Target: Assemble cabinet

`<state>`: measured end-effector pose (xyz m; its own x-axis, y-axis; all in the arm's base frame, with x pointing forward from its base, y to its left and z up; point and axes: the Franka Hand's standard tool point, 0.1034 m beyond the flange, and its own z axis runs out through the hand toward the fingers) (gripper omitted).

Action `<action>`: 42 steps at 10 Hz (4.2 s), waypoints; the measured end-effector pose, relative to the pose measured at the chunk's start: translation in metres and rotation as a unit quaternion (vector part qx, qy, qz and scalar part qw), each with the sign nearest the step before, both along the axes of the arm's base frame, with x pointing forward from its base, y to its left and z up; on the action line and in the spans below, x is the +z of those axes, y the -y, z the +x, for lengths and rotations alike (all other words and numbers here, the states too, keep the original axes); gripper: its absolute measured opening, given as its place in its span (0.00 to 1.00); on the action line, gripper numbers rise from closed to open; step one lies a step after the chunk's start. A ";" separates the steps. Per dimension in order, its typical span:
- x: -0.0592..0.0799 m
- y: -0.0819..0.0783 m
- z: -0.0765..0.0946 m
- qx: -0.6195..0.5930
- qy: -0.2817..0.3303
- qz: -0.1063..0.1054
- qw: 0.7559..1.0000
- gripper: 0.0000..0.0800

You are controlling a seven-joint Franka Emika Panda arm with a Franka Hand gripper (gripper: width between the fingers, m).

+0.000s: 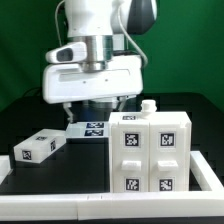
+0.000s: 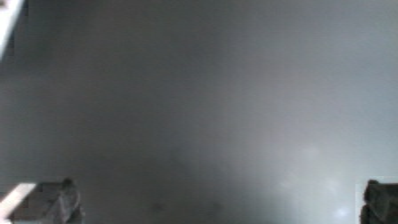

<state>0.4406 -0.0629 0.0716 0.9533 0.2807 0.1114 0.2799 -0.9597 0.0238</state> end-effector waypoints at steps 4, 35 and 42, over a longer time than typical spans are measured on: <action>-0.005 0.083 -0.004 0.025 -0.005 -0.014 1.000 1.00; -0.065 0.100 -0.024 -0.351 -0.025 0.026 0.936 0.84; -0.036 0.053 -0.003 -0.314 -0.027 0.038 0.948 0.68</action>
Offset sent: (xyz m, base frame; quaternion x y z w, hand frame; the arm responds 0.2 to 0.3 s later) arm 0.0238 -0.0362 -0.0096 0.0134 -0.0059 -0.0454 0.9989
